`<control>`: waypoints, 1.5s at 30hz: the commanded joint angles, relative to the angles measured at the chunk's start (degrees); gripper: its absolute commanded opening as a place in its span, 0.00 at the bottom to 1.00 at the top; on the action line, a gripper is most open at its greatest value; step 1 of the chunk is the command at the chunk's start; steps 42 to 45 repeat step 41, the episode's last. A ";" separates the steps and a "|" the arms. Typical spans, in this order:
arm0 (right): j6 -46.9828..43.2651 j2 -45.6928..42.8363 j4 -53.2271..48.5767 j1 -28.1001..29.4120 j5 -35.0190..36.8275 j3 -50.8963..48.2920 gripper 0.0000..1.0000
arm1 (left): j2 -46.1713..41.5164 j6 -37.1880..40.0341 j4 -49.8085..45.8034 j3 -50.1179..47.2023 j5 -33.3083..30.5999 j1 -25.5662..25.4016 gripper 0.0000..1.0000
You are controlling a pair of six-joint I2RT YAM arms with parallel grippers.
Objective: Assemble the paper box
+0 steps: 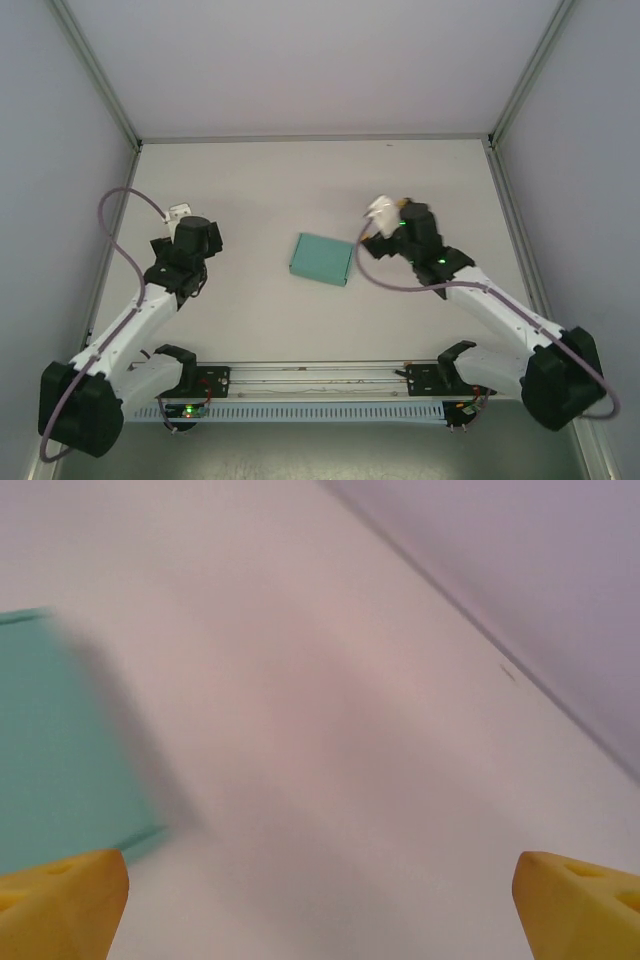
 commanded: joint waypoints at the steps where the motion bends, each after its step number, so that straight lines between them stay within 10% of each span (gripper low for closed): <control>1: 17.02 -3.45 16.54 -11.42 -3.95 -9.94 0.99 | 3.13 12.49 19.62 -4.99 -2.39 3.02 1.00; 5: 24.53 -3.31 38.64 -23.60 -9.01 -23.11 0.98 | 8.10 15.93 30.05 -8.55 4.91 4.21 1.00; 9: 22.98 3.66 48.44 -24.19 -5.85 -25.43 0.98 | 17.60 17.96 44.60 -11.92 8.65 5.92 1.00; 16: 24.09 24.63 67.55 -25.34 -3.35 -23.27 0.98 | 22.93 17.03 42.92 -7.01 19.60 11.25 1.00; 19: 21.96 22.04 52.66 -24.10 -4.22 -17.58 0.99 | 27.34 16.04 35.58 -0.78 27.05 14.42 1.00; 21: 21.17 24.77 61.96 -23.76 -3.63 -20.02 0.98 | 28.15 17.52 34.38 0.48 30.32 14.28 1.00; 45: 20.91 23.37 57.75 -22.90 -2.19 -19.01 0.98 | 22.35 17.00 44.31 -7.87 27.69 14.08 1.00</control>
